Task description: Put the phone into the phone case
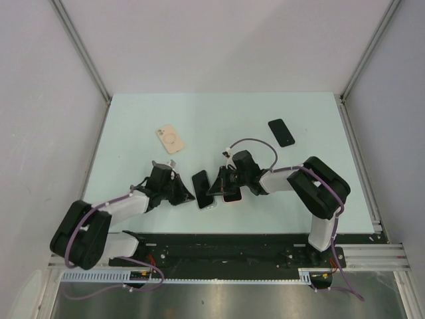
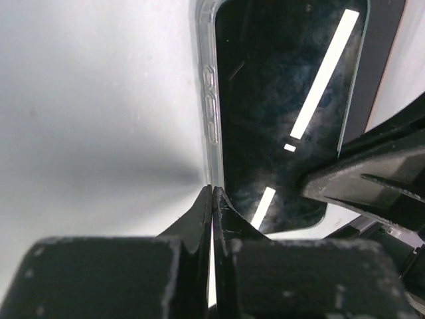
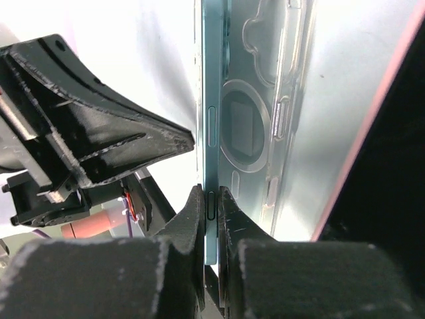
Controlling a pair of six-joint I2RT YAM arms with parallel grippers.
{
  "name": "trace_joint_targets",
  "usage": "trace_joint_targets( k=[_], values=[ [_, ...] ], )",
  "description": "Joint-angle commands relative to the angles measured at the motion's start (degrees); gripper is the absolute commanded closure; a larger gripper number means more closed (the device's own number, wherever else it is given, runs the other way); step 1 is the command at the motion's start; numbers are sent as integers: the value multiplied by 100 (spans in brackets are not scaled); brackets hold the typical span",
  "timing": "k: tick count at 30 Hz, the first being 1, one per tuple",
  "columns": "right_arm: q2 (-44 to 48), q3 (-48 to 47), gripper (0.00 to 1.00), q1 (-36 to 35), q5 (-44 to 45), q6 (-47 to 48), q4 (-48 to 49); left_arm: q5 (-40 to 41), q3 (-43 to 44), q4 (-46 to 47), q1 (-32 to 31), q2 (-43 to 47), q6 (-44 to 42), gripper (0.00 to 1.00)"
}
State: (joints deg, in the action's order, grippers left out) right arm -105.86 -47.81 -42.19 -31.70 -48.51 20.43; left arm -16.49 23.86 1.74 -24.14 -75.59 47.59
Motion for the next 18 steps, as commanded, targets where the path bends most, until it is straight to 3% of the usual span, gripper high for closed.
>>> trace_joint_targets(
  k=[1,3,4,7,18],
  values=[
    [-294,-70,100,-228,-82,78,-39,541,-127,-797,-73,1122,276,91],
    [-338,-62,100,-193,-55,105,-21,786,-127,-964,-73,1476,338,79],
    [-373,-62,99,-184,-73,88,57,866,-101,-1008,-73,1695,356,66],
    [-444,-62,96,-131,-117,-9,172,964,57,-1228,14,1802,365,53],
    [-40,-395,71,-122,655,474,-925,674,488,-930,147,820,92,49]
  ],
)
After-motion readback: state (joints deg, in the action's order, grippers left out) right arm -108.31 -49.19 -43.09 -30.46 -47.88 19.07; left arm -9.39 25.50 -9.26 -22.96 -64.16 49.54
